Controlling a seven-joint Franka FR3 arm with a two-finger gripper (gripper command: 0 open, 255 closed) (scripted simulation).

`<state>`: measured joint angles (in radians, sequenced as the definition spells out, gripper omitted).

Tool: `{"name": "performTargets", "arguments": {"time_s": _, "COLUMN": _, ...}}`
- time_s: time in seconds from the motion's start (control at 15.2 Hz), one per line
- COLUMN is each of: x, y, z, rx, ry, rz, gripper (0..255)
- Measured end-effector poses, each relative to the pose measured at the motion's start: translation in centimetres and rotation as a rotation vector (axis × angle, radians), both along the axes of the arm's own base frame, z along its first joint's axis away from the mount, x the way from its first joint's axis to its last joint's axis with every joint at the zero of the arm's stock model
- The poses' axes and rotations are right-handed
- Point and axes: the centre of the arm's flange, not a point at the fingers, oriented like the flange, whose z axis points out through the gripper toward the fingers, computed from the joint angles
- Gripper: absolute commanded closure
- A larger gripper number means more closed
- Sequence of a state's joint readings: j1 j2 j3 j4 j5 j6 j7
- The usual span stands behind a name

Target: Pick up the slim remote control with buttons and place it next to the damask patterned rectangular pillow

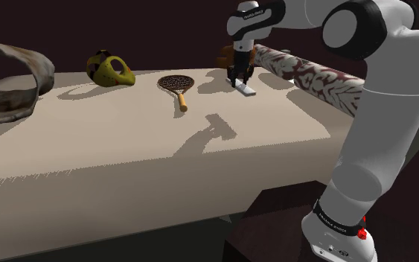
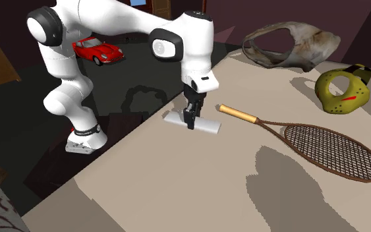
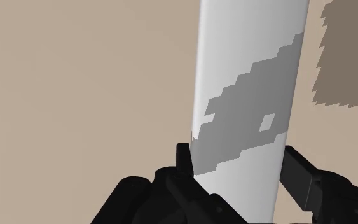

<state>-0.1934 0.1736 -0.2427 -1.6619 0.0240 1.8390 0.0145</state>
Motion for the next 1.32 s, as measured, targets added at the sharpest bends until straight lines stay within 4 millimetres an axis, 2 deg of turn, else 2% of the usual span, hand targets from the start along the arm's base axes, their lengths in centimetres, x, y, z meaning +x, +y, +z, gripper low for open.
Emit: {"name": "performTargets", "arguments": {"time_s": 1.32, "x": -0.1, "y": 0.0, "z": 10.6, "rx": 0.000, "ry": 0.000, "rz": 0.000, "gripper": 255}}
